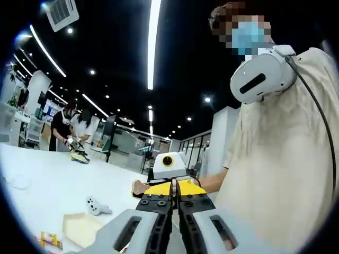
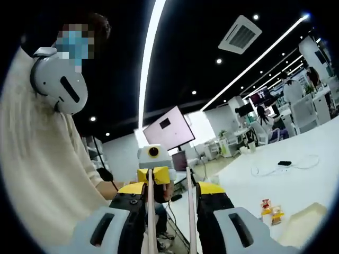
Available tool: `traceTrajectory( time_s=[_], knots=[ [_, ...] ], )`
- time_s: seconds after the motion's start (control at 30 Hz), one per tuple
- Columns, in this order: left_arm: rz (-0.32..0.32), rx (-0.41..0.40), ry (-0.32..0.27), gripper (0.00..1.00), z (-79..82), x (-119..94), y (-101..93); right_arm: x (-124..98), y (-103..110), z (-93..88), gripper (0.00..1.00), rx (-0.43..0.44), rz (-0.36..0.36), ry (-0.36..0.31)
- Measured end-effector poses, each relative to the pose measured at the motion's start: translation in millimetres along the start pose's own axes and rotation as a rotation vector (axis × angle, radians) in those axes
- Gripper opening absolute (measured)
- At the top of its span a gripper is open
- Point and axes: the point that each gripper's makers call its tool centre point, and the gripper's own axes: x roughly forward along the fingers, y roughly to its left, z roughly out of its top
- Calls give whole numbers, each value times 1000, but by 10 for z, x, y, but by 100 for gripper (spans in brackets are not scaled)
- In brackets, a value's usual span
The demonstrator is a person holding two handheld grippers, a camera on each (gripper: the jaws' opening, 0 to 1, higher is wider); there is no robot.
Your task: Place the target food into the container with the food tongs after gripping and lifting it, then release it inside without dropping or visibly crushing the food.
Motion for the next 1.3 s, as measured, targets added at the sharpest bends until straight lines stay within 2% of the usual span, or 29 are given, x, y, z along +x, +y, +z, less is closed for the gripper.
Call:
traceTrajectory(
  time_s=[0.27, 0.33, 0.43, 0.53, 0.63, 0.7, 0.8, 0.9, 0.97, 1.0, 1.07, 1.1, 1.17, 1.3],
  knots=[
    [8, -10, -36, 0, 60, -9, 23, -105, -75, -102, 35, 57, -33, -12],
    [16, -3, -11, 0, 18, -4, 44, -115, -51, -112, 29, 63, -27, -5],
    [22, 18, 37, 0, -44, -11, 48, -142, -38, -175, 28, 36, -32, 38],
    [29, 50, 136, 0, -169, -29, 65, -179, -68, -267, 28, 14, -47, 106],
    [57, 98, 276, 1, -334, -68, 120, -210, -118, -377, 27, -19, -66, 190],
    [85, 153, 416, 2, -500, -117, 177, -235, -169, -471, 27, -45, -80, 265],
    [114, 203, 554, 3, -667, -174, 237, -258, -212, -558, 26, -66, -88, 334],
    [121, 268, 741, 10, -884, -239, 249, -299, -318, -709, 25, -134, -124, 464],
    [124, 309, 832, 13, -978, -276, 266, -327, -353, -805, 25, -195, -123, 553],
    [120, 334, 877, 13, -1022, -292, 269, -337, -358, -827, 25, -210, -119, 572],
    [117, 381, 969, 14, -1102, -326, 283, -364, -350, -938, 25, -267, -97, 674],
    [112, 391, 994, 15, -1124, -334, 282, -380, -340, -1003, 25, -303, -82, 735],
    [104, 413, 1030, 15, -1161, -327, 284, -379, -306, -1071, 25, -339, -58, 795],
    [78, 429, 1063, 15, -1241, -297, 260, -351, -285, -1119, 25, -370, -39, 843]
  ],
)
